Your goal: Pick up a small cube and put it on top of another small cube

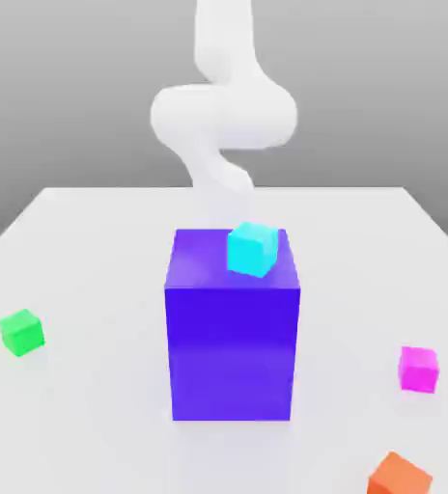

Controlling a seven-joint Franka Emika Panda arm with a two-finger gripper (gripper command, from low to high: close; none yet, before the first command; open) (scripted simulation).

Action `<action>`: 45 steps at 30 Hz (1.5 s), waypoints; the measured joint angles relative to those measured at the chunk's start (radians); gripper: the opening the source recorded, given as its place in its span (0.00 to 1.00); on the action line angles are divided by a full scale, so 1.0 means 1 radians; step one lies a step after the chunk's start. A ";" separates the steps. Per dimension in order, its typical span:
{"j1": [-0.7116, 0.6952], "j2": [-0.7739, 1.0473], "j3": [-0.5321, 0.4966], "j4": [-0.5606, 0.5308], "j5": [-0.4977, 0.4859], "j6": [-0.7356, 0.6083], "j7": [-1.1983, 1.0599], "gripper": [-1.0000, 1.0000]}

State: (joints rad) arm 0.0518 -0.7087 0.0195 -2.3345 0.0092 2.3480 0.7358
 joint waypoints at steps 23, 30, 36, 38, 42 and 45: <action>0.440 0.845 0.233 -0.312 -0.118 0.448 -0.440 0.50; 0.546 1.058 0.111 -0.280 -0.249 0.608 -0.356 0.00; 0.550 1.064 0.107 -0.279 -0.254 0.612 -0.352 0.00; 0.524 1.012 0.140 -0.290 -0.223 0.571 -0.376 0.00; 0.486 0.880 0.204 -0.316 -0.126 0.468 -0.456 0.00; 0.490 0.889 0.264 -0.271 -0.123 0.449 -0.564 0.00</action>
State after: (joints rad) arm 0.5422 0.1802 0.2836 -2.6059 -0.1136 2.7968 0.1716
